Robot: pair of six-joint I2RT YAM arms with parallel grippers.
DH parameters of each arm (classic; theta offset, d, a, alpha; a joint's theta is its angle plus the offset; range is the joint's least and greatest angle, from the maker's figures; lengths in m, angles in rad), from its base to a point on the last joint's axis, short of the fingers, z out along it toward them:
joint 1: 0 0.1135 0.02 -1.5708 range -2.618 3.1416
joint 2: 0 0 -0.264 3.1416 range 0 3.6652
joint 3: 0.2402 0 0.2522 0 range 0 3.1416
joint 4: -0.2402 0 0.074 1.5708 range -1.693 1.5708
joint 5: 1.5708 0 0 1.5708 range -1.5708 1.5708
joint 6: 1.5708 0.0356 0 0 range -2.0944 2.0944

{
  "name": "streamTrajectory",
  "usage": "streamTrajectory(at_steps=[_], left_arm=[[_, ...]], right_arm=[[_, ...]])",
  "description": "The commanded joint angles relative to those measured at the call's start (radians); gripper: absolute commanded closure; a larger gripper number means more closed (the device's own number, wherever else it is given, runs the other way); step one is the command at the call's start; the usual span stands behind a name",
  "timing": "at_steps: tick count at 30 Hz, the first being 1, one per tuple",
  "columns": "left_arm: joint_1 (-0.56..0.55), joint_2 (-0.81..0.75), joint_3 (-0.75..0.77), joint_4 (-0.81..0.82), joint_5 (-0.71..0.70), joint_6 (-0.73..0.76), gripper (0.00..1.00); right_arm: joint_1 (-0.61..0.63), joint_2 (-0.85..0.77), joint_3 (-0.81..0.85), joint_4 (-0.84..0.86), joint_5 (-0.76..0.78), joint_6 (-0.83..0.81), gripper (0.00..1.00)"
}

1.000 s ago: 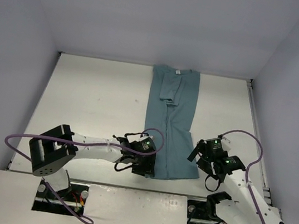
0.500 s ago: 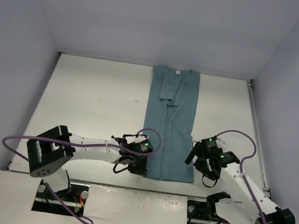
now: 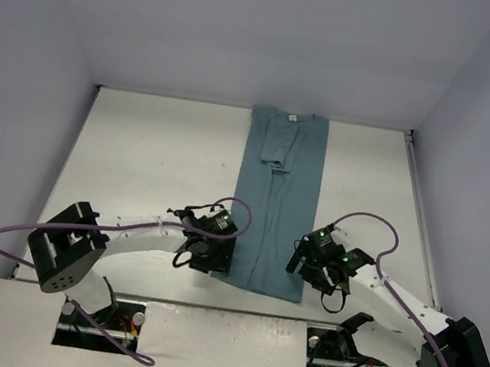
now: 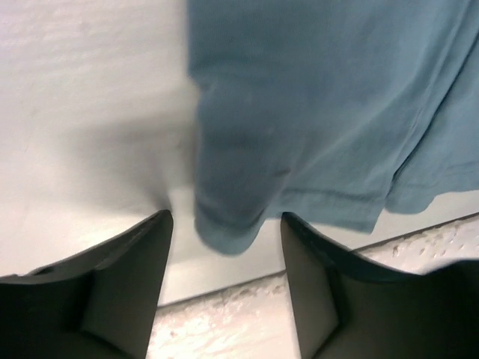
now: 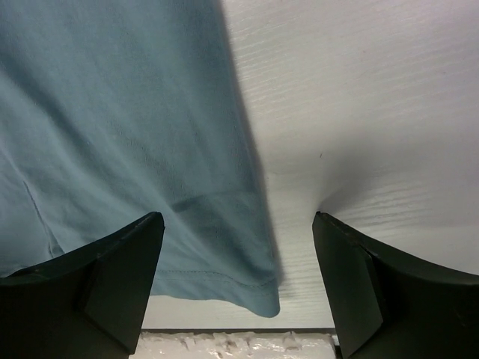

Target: Fold and stack the t-shirts

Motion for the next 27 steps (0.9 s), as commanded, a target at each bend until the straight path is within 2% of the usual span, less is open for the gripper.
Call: streamTrajectory(at_steps=[1,6,11,18,21,27], left_arm=[[0.004,-0.117,-0.01,-0.132,-0.043,0.059,0.34],[0.011,-0.18,-0.031,-0.202,-0.037,0.109,0.33],[0.022,-0.156,-0.044,-0.204,-0.016,0.139,0.34],[0.09,-0.136,0.0,-0.2,0.01,0.205,0.44],[0.131,-0.138,0.016,-0.169,0.054,0.225,0.46],[0.131,-0.096,0.047,-0.065,0.112,0.204,0.46]], right_arm=[[0.013,-0.052,-0.059,-0.001,-0.003,0.083,0.22],[0.042,-0.065,-0.088,-0.005,-0.027,0.09,0.23],[0.08,-0.031,-0.069,-0.03,-0.026,0.097,0.25],[0.177,0.001,-0.063,-0.058,-0.019,0.173,0.33],[0.248,0.009,-0.063,-0.07,-0.008,0.223,0.35],[0.277,0.003,-0.063,-0.085,0.015,0.291,0.35]])
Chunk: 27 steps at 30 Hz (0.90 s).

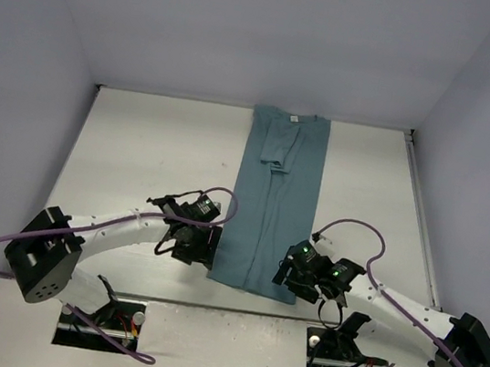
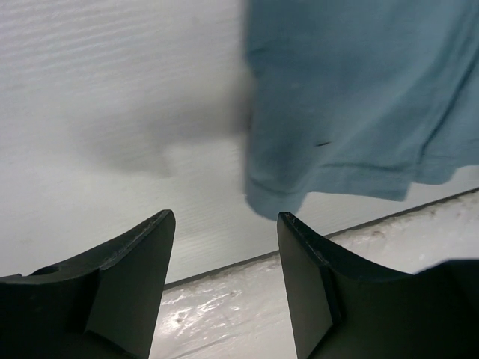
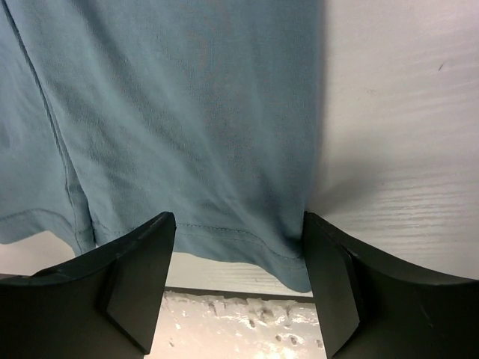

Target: Fold and stack the t-shirts

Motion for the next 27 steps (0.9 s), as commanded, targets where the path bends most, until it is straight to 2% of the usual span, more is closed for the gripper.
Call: streamTrajectory(at_steps=[1,11,16,20,24,27], left_arm=[[0.0,0.039,0.059,0.096,0.069,0.004,0.46],[0.001,0.081,-0.017,0.154,0.11,0.005,0.48],[0.01,0.086,-0.033,0.152,0.122,0.038,0.54],[0.026,0.079,-0.026,0.136,0.129,0.072,0.55],[0.048,0.092,-0.026,0.135,0.149,0.096,0.55],[0.058,0.098,-0.036,0.136,0.155,0.105,0.59]], right_arm=[[0.025,0.039,-0.028,-0.114,0.006,0.093,0.35],[0.127,0.063,0.007,-0.22,0.028,0.195,0.34],[0.141,0.008,-0.022,-0.27,0.012,0.234,0.34],[0.143,0.019,-0.014,-0.272,0.019,0.238,0.35],[0.152,0.072,0.007,-0.27,0.038,0.231,0.37],[0.153,0.08,0.018,-0.267,0.052,0.235,0.41]])
